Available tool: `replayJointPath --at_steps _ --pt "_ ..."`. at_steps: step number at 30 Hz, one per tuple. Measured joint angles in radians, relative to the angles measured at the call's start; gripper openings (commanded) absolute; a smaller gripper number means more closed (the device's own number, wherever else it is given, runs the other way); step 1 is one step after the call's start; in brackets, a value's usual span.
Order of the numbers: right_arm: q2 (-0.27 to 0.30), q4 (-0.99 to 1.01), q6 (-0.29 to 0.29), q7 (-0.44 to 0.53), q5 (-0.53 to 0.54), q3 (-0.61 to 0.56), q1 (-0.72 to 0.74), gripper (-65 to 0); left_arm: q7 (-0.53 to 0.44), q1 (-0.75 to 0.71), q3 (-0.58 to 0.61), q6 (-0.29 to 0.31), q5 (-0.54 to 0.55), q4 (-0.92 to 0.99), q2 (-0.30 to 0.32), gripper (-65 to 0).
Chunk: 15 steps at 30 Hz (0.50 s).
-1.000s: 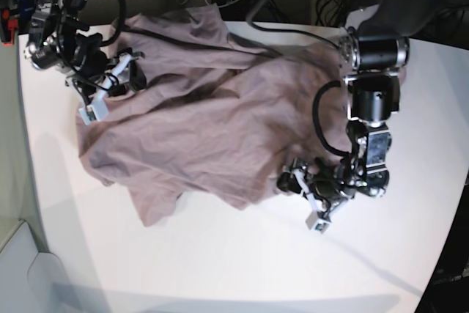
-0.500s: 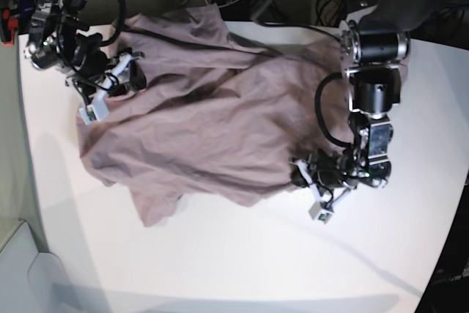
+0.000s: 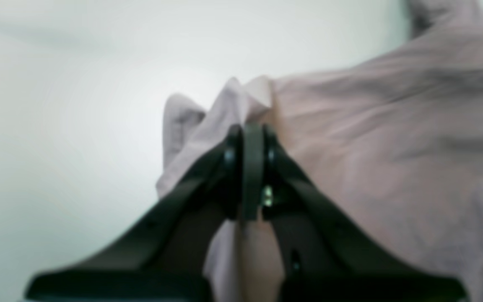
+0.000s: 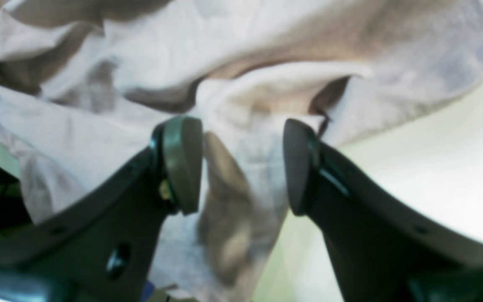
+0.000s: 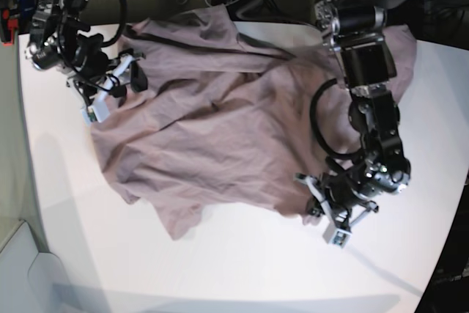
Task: Layout the t-shirt on the table in an organized manner, then fold the t-shirt properly
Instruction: 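Move the left gripper onto the bunched fabric and grasp it, then drag the grasped fabric outward with the left gripper and release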
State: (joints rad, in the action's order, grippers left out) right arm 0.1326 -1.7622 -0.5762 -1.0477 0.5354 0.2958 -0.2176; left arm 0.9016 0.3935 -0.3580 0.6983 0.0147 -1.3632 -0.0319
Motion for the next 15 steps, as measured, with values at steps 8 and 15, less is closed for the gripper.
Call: replayJointPath --at_steps 8,15 --pt "0.000 0.000 0.000 -0.003 -0.003 0.000 0.001 -33.7 0.044 -0.137 0.214 -0.002 -0.013 -0.150 -0.074 -64.6" --pt "0.000 0.000 0.000 -0.005 -0.004 0.000 0.006 -33.7 0.039 -0.289 0.419 0.005 -0.183 -0.175 -0.075 -64.6"
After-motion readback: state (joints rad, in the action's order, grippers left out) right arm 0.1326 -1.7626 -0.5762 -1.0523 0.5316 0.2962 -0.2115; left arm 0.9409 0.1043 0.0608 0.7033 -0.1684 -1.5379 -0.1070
